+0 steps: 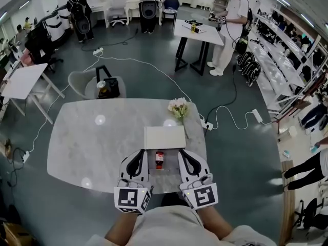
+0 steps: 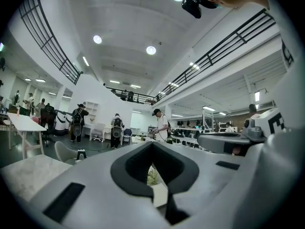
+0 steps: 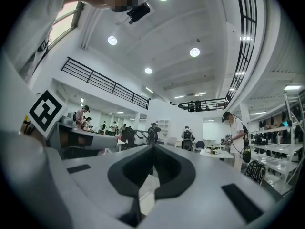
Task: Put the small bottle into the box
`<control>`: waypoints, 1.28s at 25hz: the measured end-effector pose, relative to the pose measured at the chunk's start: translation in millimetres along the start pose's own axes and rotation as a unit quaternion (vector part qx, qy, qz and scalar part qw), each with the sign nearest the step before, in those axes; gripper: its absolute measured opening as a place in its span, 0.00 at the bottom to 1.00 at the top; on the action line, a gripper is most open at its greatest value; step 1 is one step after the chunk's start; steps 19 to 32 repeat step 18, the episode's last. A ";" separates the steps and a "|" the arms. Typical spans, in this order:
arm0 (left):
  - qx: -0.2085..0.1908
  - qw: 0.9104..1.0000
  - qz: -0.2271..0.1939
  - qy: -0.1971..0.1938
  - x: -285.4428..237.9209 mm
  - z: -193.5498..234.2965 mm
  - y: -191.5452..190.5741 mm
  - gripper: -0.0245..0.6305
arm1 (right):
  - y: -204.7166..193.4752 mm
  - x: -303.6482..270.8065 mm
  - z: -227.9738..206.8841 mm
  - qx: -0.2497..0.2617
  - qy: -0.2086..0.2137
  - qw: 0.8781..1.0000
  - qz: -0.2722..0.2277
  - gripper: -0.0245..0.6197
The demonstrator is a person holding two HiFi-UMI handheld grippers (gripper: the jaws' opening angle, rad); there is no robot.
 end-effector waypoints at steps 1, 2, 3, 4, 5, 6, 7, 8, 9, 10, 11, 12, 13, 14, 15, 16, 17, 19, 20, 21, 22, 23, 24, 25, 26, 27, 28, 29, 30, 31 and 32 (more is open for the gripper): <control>0.000 1.000 0.000 0.000 0.1 -0.1 1.0 0.07 | 1.1 0.0 0.2 0.001 0.001 1.000 -0.001 0.08; 0.000 1.000 0.000 -0.001 -0.4 -0.3 2.0 0.07 | 1.9 -0.3 0.5 0.001 0.002 1.000 -0.002 0.08; 0.001 1.000 0.001 -0.001 -1.2 -0.5 2.6 0.07 | 2.3 -0.9 1.3 0.000 0.005 1.000 0.000 0.08; 0.002 1.000 0.002 -0.001 -2.1 -0.7 2.8 0.07 | 3.3 -1.9 2.1 0.000 0.008 1.000 -0.002 0.08; 0.003 1.000 0.001 -0.001 -2.8 -0.8 2.9 0.07 | 5.3 -3.2 3.0 0.003 0.012 1.000 -0.008 0.08; 0.003 1.000 0.000 -0.001 -3.2 -0.9 3.1 0.07 | 6.9 -4.3 3.7 0.006 0.015 1.000 -0.013 0.08; 0.003 1.000 -0.001 0.000 -3.7 -0.8 3.2 0.07 | 7.5 -5.4 4.1 0.006 0.017 1.000 -0.016 0.08; 0.003 1.000 -0.001 0.000 -4.6 -0.6 3.3 0.07 | 7.2 -6.8 4.2 0.006 0.019 1.000 -0.015 0.08; 0.002 1.000 0.000 0.001 -5.8 -0.2 3.3 0.07 | 6.6 -8.3 3.9 0.005 0.021 1.000 -0.013 0.08; 0.001 1.000 0.002 0.001 -7.0 0.3 3.4 0.07 | 5.9 -9.6 3.5 0.004 0.023 1.000 -0.010 0.08; 0.000 1.000 0.004 0.002 -8.0 0.6 3.6 0.07 | 5.7 -10.7 3.3 0.003 0.024 1.000 -0.007 0.08; 0.001 1.000 0.006 0.003 -8.7 0.7 3.9 0.07 | 6.1 -11.5 3.3 0.003 0.027 1.000 -0.007 0.08; 0.002 1.000 0.007 0.003 -9.0 0.5 4.1 0.07 | 6.8 -11.9 3.3 0.003 0.030 1.000 -0.008 0.08; 0.005 1.000 0.007 0.003 -9.0 0.1 4.0 0.07 | 7.4 -12.2 3.1 0.005 0.033 0.999 -0.011 0.08; 0.008 1.000 0.007 0.003 -9.1 -0.6 3.7 0.07 | 7.6 -12.2 2.7 0.006 0.035 0.999 -0.013 0.08; 0.010 1.000 0.007 0.004 -9.2 -1.3 3.3 0.07 | 7.1 -12.0 1.9 0.007 0.036 0.999 -0.014 0.08; 0.010 1.000 0.007 0.005 -9.3 -2.0 2.9 0.07 | 6.3 -11.7 1.0 0.006 0.037 0.999 -0.014 0.08; 0.010 1.000 0.007 0.006 -9.6 -2.7 2.5 0.07 | 5.4 -11.5 0.0 0.006 0.038 0.999 -0.014 0.08; 0.010 1.000 0.007 0.006 -9.6 -2.7 2.5 0.07 | 5.4 -11.5 0.0 0.006 0.038 0.999 -0.014 0.08; 0.010 1.000 0.007 0.006 -9.6 -2.7 2.5 0.07 | 5.4 -11.5 0.0 0.006 0.038 0.999 -0.014 0.08; 0.010 1.000 0.007 0.006 -9.6 -2.7 2.5 0.07 | 5.4 -11.5 0.0 0.006 0.038 0.999 -0.014 0.08; 0.010 1.000 0.007 0.006 -9.6 -2.7 2.5 0.07 | 5.4 -11.5 0.0 0.006 0.038 0.999 -0.014 0.08; 0.010 1.000 0.007 0.006 -9.6 -2.7 2.5 0.07 | 5.4 -11.5 0.0 0.006 0.038 0.999 -0.014 0.08; 0.010 1.000 0.007 0.006 -9.6 -2.7 2.5 0.07 | 5.4 -11.5 0.0 0.006 0.038 0.999 -0.014 0.08; 0.010 1.000 0.007 0.006 -9.6 -2.7 2.5 0.07 | 5.4 -11.5 0.0 0.006 0.038 0.999 -0.014 0.08; 0.010 1.000 0.007 0.006 -9.6 -2.7 2.5 0.07 | 5.4 -11.5 0.0 0.006 0.038 0.999 -0.014 0.08; 0.010 1.000 0.007 0.006 -9.6 -2.7 2.5 0.07 | 5.4 -11.5 0.0 0.006 0.038 0.999 -0.014 0.08; 0.010 1.000 0.007 0.006 -9.6 -2.7 2.5 0.07 | 5.4 -11.5 0.0 0.006 0.038 0.999 -0.014 0.08; 0.010 1.000 0.007 0.006 -9.6 -2.7 2.5 0.07 | 5.4 -11.5 0.0 0.006 0.038 0.999 -0.014 0.08; 0.010 1.000 0.007 0.006 -9.6 -2.7 2.5 0.07 | 5.4 -11.5 0.0 0.006 0.038 0.999 -0.014 0.08; 0.010 1.000 0.007 0.006 -9.6 -2.7 2.5 0.07 | 5.4 -11.5 0.0 0.006 0.038 0.999 -0.014 0.08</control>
Point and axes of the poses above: the fingertips, and each gripper's own axes: x backward along the fingers, z to its left, y out of its top, the point moved 2 cm from there along x, backward along the fingers, and after that the axes turned 6 degrees about -y, right-handed, at the moved point
